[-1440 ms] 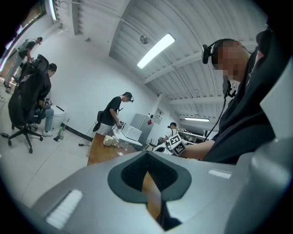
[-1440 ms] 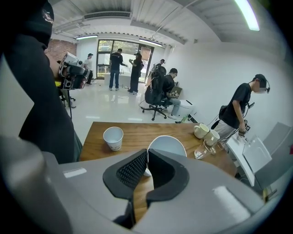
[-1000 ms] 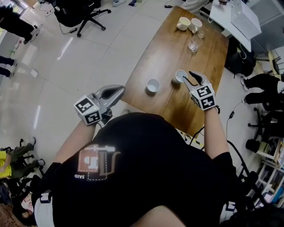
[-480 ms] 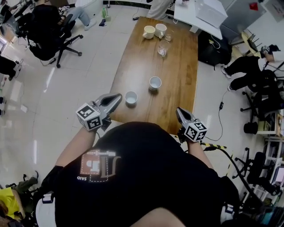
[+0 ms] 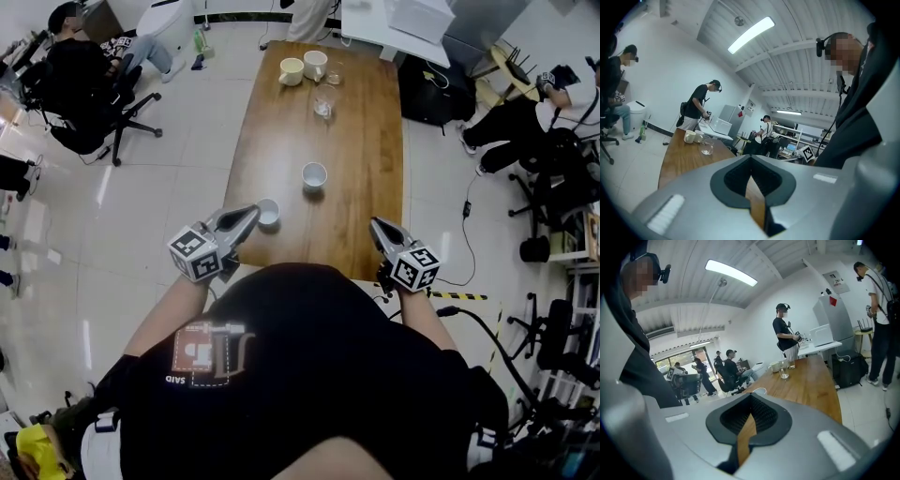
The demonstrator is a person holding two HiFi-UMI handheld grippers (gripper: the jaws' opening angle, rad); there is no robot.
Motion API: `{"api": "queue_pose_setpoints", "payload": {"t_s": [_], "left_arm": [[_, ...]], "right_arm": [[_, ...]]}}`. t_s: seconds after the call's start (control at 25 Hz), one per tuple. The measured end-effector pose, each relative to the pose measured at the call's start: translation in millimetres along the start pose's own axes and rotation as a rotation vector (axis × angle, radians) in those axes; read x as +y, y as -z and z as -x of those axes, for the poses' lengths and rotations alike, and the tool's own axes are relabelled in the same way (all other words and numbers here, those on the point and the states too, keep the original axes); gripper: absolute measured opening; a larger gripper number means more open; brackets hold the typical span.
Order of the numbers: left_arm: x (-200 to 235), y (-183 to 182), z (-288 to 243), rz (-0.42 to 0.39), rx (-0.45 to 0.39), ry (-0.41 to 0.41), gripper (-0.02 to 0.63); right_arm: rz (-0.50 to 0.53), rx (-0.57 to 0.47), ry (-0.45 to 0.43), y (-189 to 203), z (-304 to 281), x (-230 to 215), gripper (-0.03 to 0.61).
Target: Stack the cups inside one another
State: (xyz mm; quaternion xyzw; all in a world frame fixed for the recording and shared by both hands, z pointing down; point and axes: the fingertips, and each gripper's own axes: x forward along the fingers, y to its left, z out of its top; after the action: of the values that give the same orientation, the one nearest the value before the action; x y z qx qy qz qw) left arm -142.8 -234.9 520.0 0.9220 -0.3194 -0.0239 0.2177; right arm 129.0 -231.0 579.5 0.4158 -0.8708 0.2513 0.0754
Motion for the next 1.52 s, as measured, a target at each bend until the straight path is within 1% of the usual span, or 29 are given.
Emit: {"api": "queue_pose_setpoints", "payload": {"t_s": [0.56,0.84,0.96,1.04,1.2,1.28,1.36,1.44,1.52], "left_arm": [[1,-3,15,-0.001,-0.018,-0.015,0.002],[0,-5,22,-0.005,-0.03,-0.013,0.002],[0,-3,27,0.006,-0.027,-0.03,0.002],[0,-1,28,0.002,-0.029,-0.034,0.002],[11,-7,37,0.001,-0.038,-0.038,0.002],[14,-3,59,0.019,-0.043,-0.075,0.002],[10,2,71,0.039,-0.046,-0.107,0.002],[9,-2,68,0.03,-0.059,-0.102,0.002],[10,-8,66,0.017,-0.074,-0.104,0.002]], "right_arm": [[0.042,0.018,-0.01,1,-3,4,0.014],[0.108,0.03,-0.033,-9,-19,13,0.014],[0.131,0.044,-0.052,-11,-26,17,0.014],[0.173,0.071,-0.062,-11,-30,19,0.014],[0.311,0.14,-0.076,-11,-60,31,0.014],[0.361,0.186,-0.108,-3,-82,44,0.015],[0.407,0.237,-0.132,5,-95,50,0.049],[0.47,0.283,-0.127,4,-105,41,0.072],[0.511,0.328,-0.122,4,-116,32,0.106]]}}
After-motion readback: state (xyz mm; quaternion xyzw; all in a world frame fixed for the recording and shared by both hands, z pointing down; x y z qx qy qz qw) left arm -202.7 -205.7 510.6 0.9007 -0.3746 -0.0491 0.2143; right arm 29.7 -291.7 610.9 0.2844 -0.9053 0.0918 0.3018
